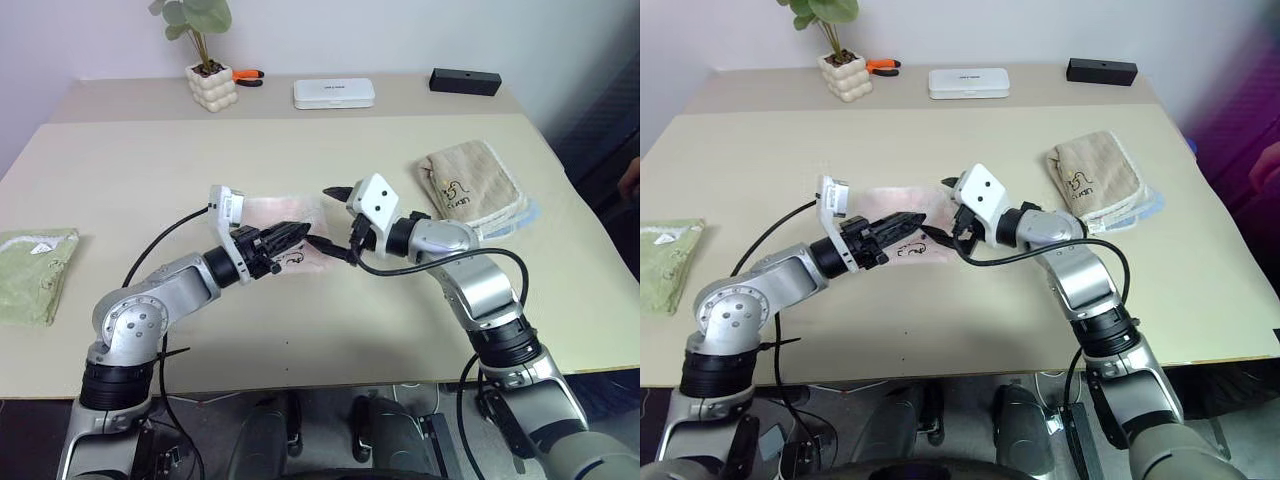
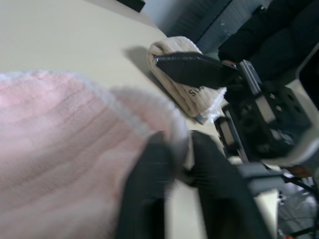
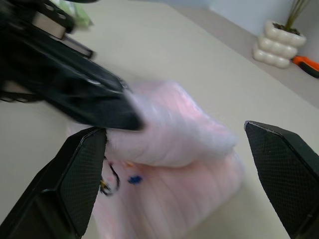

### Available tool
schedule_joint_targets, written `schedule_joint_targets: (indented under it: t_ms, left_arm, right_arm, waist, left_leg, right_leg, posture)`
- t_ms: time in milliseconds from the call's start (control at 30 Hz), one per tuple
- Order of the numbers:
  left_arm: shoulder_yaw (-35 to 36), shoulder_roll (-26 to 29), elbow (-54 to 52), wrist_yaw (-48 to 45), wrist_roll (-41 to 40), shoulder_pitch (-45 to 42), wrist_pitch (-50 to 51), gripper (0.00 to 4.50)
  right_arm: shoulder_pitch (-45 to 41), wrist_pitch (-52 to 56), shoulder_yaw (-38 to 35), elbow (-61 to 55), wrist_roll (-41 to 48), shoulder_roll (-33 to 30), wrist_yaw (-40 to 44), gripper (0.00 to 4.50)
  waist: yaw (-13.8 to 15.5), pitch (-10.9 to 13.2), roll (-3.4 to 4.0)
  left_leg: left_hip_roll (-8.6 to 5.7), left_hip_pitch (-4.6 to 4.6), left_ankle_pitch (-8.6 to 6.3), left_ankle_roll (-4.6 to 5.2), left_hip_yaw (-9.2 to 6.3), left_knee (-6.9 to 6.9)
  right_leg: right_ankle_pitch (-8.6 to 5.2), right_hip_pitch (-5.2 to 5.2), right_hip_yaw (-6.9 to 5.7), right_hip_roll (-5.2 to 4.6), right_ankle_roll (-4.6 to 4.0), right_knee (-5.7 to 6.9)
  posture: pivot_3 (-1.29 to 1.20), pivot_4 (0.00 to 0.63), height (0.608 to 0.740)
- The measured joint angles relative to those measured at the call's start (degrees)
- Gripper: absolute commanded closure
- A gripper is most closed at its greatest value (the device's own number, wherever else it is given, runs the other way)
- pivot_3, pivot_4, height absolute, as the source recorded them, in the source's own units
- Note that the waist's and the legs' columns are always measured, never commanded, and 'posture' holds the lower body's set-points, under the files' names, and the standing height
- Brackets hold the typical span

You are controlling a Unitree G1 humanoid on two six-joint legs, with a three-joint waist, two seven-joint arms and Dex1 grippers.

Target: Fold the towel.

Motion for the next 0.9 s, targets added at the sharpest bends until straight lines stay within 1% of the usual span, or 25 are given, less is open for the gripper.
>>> schedule_joint_targets:
  t_ms: [67, 167, 233, 267, 300, 333, 367, 400, 433, 467, 533, 633, 700, 800, 867, 900]
  left_arm:
    - [1.7, 0.1, -1.5, 0.0, -1.0, 1.0, 0.0, 1.2]
    - [7.3, 1.2, -3.1, 0.1, -3.3, 2.3, -0.9, 1.17]
    - [10.3, 2.5, -3.4, 0.0, -3.6, 2.8, -2.0, 1.17]
    - [12.2, 3.1, -3.6, 0.0, -3.5, 3.2, -2.9, 1.17]
    - [13.6, 3.9, -3.6, 0.1, -2.8, 3.5, -3.7, 1.57]
    - [14.4, 5.3, -3.8, -0.1, -1.2, 4.2, -4.8, 1.69]
    - [14.8, 6.8, -3.8, -0.5, 0.7, 4.8, -5.3, 2.03]
    - [14.6, 8.8, -4.0, -1.3, 3.9, 5.9, -6.5, 2.5]
    - [14.0, 10.0, -4.0, -1.8, 6.2, 6.4, -6.8, 3.04]
    - [12.6, 11.1, -4.0, -2.6, 9.2, 6.9, -7.4, 3.43]
    - [9.7, 11.1, -3.7, -3.3, 13.3, 7.0, -8.3, 3.43]
    - [5.1, 9.5, -2.5, -4.0, 18.4, 6.4, -9.7, 3.43]
    - [2.0, 7.8, 0.3, -4.4, 22.9, 5.9, -11.6, 3.43]
    - [-2.2, 5.0, 6.2, -4.5, 29.2, 6.9, -14.0, 3.43]
    - [-3.7, 4.6, 8.4, -5.6, 32.3, 9.0, -16.0, 3.43]
    - [-3.8, 4.5, 8.4, -6.2, 33.2, 9.2, -17.1, 3.43]
  right_arm:
    - [0.0, -0.7, -0.3, 0.5, -0.8, -2.8, 1.1, 0.0]
    - [1.2, -2.1, -0.6, 0.9, -1.1, -7.7, 4.5, 0.9]
    - [1.7, -2.2, -0.9, 1.2, -0.9, -8.6, 5.5, 1.74]
    - [1.9, -2.1, -1.2, 1.5, -0.8, -8.9, 5.9, 2.28]
    - [1.8, -2.0, -1.6, 1.5, -0.6, -8.9, 6.1, 2.86]
    - [1.6, -1.4, -2.2, 1.5, 0.2, -8.3, 6.0, 3.29]
    - [1.2, -0.7, -2.9, 1.5, 1.0, -7.2, 5.8, 3.86]
    - [0.4, 0.7, -3.3, 1.5, 2.2, -5.2, 5.2, 4.36]
    - [-0.2, 1.4, -3.7, 1.2, 3.1, -3.9, 4.8, 4.5]
    - [-0.9, 2.6, -3.7, 0.5, 4.3, -1.7, 4.2, 4.5]
    - [-2.3, 4.5, -2.9, -0.3, 5.9, 2.6, 3.2, 4.5]
    - [-3.2, 6.0, -0.1, -0.3, 6.2, 7.3, 1.6, 4.5]
    - [-4.2, 5.9, 2.6, 3.9, 3.6, 10.1, -0.5, 4.5]
    - [-3.9, 5.5, 7.7, 12.8, -1.8, 11.5, -3.9, 4.5]
    - [-2.1, 5.1, 8.7, 16.8, -3.9, 11.4, -5.4, 4.5]
    - [-2.0, 4.3, 8.8, 17.0, -4.3, 11.4, -5.8, 4.5]
  waist:
    - [0.0, 0.0, 0.0]
    - [0.0, 0.0, -0.01]
    - [-0.2, 0.0, -0.01]
    - [-0.3, 0.0, -0.01]
    - [-0.2, 0.0, -0.01]
    - [-0.2, 0.0, -0.01]
    - [-0.2, 0.0, -0.01]
    - [-0.3, 0.0, -0.01]
    - [-0.2, 0.0, 0.0]
    - [-0.2, 0.0, 0.0]
    - [0.2, 0.0, 0.0]
    - [0.2, 0.0, -0.02]
    - [-0.1, 0.0, -0.01]
    - [-0.2, 0.0, -0.02]
    - [-0.1, 0.0, -0.02]
    - [-0.1, 0.0, -0.02]
  left_leg:
    - [-0.01, 0.0, -0.01, 0.02, 0.0, 0.01]
    - [0.01, 0.02, -0.01, 0.02, -0.02, 0.0]
    - [0.01, 0.04, -0.01, 0.02, -0.01, 0.0]
    - [0.01, 0.04, -0.01, 0.01, -0.01, 0.0]
    - [0.02, 0.04, 0.0, 0.0, -0.01, 0.0]
    - [0.02, 0.04, 0.0, 0.0, -0.01, 0.0]
    - [0.03, 0.05, 0.0, 0.0, -0.01, -0.01]
    - [0.02, 0.04, -0.01, 0.0, 0.02, -0.01]
    - [0.02, 0.04, 0.0, 0.0, 0.01, -0.02]
    - [0.02, 0.04, -0.01, -0.01, 0.01, -0.03]
    - [0.01, 0.01, -0.02, -0.01, 0.0, -0.03]
    - [-0.02, -0.01, -0.04, 0.0, 0.0, -0.03]
    - [-0.03, 0.05, -0.03, -0.01, 0.04, -0.04]
    - [-0.01, 0.02, 0.01, -0.04, 0.06, -0.1]
    - [-0.02, -0.05, 0.02, -0.04, 0.15, -0.2]
    - [-0.02, -0.02, 0.03, -0.05, 0.16, -0.22]
  right_leg:
    - [0.0, 0.01, 0.0, -0.01, 0.0, -0.01]
    - [0.0, 0.01, -0.02, -0.01, 0.0, -0.01]
    - [0.0, 0.01, -0.01, -0.01, 0.0, 0.0]
    - [0.0, 0.01, 0.0, -0.01, 0.0, 0.01]
    - [0.0, 0.01, -0.01, 0.0, 0.0, 0.01]
    - [0.0, 0.01, -0.01, 0.0, 0.0, 0.02]
    - [0.0, 0.01, -0.01, 0.01, 0.0, 0.01]
    - [0.0, -0.01, -0.01, 0.01, -0.01, 0.01]
    - [0.0, 0.0, -0.01, 0.02, -0.01, 0.02]
    - [0.0, -0.02, -0.01, 0.02, -0.01, 0.01]
    - [0.0, 0.0, -0.02, 0.01, -0.01, -0.02]
    - [0.0, -0.01, -0.01, -0.02, -0.01, -0.04]
    - [0.0, 0.0, 0.0, -0.02, -0.01, -0.01]
    - [0.0, -0.07, 0.0, 0.0, -0.02, 0.03]
    - [0.01, -0.19, 0.06, -0.01, -0.02, 0.03]
    - [0.01, -0.19, 0.08, -0.02, -0.02, 0.04]
  posture:
    - [0.0, 0.15, 0.733]
    - [0.0, 0.15, 0.733]
    - [0.0, 0.15, 0.733]
    - [0.0, 0.15, 0.733]
    - [0.0, 0.15, 0.733]
    - [0.0, 0.15, 0.733]
    - [0.0, 0.15, 0.733]
    - [0.0, 0.15, 0.733]
    - [0.0, 0.15, 0.733]
    - [0.0, 0.15, 0.733]
    - [0.0, 0.15, 0.733]
    - [0.0, 0.15, 0.733]
    - [0.0, 0.15, 0.733]
    - [0.0, 0.15, 0.733]
    - [0.0, 0.15, 0.733]
    - [0.0, 0.15, 0.733]
